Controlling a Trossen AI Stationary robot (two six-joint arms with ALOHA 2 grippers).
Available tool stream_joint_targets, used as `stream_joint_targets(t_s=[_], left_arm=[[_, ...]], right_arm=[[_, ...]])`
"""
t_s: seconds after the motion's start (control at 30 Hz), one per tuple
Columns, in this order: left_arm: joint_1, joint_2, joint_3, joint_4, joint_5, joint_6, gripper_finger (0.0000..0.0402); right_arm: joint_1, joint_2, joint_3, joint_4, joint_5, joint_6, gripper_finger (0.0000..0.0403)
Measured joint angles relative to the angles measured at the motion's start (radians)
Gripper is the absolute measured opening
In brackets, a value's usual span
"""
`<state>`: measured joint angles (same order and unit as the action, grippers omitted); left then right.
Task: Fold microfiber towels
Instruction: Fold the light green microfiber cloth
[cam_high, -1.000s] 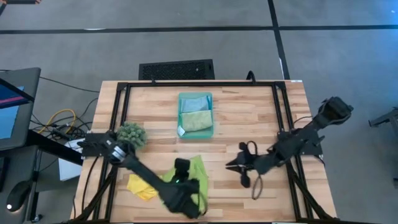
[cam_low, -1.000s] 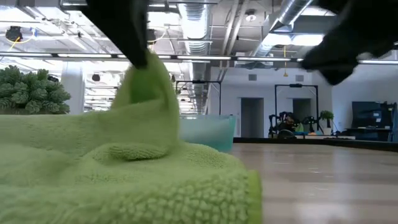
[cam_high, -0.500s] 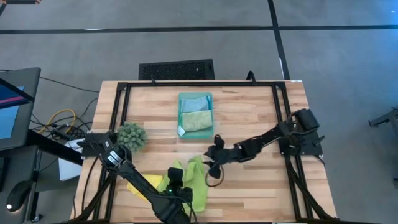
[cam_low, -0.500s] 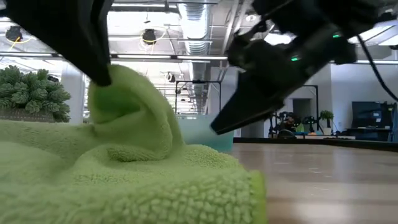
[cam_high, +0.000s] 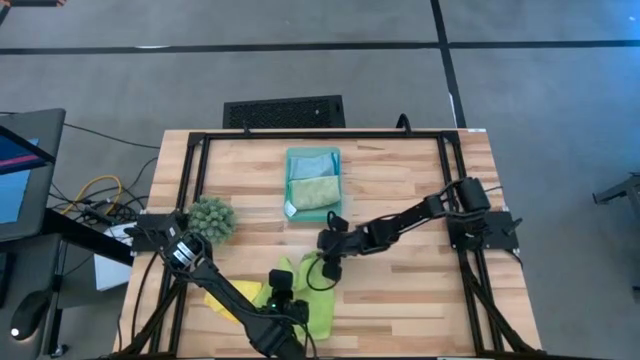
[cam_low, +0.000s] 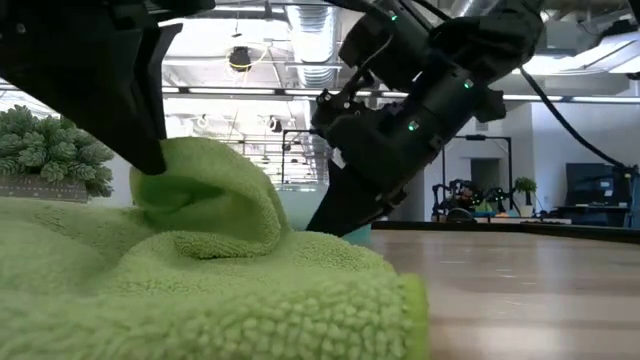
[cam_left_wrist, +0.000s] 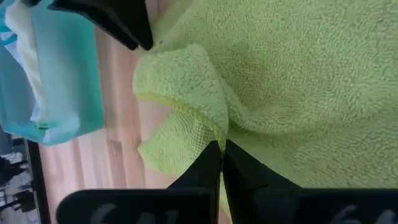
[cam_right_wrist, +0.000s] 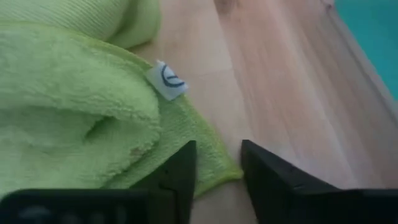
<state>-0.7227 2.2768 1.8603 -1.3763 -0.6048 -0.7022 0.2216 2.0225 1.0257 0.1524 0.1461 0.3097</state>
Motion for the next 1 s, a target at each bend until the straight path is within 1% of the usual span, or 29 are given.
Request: stream_joint_targets(t_s=[0.07,0.13,0.17,0.2,0.3,0.37,0.43,0.53,0.63,0.73,0.8,0.9,1.0], left_arm=[[0.0,0.0,0.0,0.007,-0.001,0.005,0.0],[0.0,0.0,0.0,0.006,0.0,0.005,0.0],[0.003,0.0,0.0,0.007,-0.003,0.005,0.0001],[0.006,0.0,0.0,0.006,-0.008,0.003,0.0003],[0.03,0.0,0.008,-0.002,-0.003,-0.001,0.0023],[0.056,-0.002,0.009,-0.006,-0.003,0.007,0.0047],[0.084,-0.002,0.009,-0.007,-0.014,0.03,0.0078],[0.138,-0.003,0.009,-0.002,-0.066,0.093,0.0129],[0.214,-0.003,0.009,0.022,-0.1,0.16,0.0177],[0.289,-0.003,0.009,0.051,-0.094,0.226,0.0215],[0.333,-0.005,0.003,0.091,-0.06,0.277,0.0231],[0.379,-0.005,-0.016,0.191,0.006,0.363,0.0242],[0.407,-0.005,-0.052,0.349,0.005,0.428,0.0242]], right_arm=[[0.008,-0.004,0.005,-0.042,0.011,-0.005,0.0097],[0.022,-0.028,0.003,-0.107,0.022,-0.016,0.0043],[0.035,-0.043,0.002,-0.144,0.034,-0.023,0.0024],[0.049,-0.064,0.001,-0.189,0.047,-0.024,0.0015],[0.11,-0.14,-0.007,-0.352,0.079,0.018,0.0024],[0.164,-0.201,-0.008,-0.459,0.106,0.062,0.0025],[0.224,-0.257,-0.008,-0.567,0.114,0.112,0.0017],[0.314,-0.308,-0.049,-0.684,0.134,0.2,0.0007],[0.391,-0.346,-0.087,-0.801,0.209,0.331,0.0013],[0.432,-0.365,-0.138,-0.932,0.262,0.409,0.0021],[0.448,-0.379,-0.173,-0.976,0.283,0.458,0.0022],[0.463,-0.395,-0.216,-0.968,0.286,0.486,0.0017],[0.477,-0.399,-0.235,-0.946,0.285,0.488,0.0015]])
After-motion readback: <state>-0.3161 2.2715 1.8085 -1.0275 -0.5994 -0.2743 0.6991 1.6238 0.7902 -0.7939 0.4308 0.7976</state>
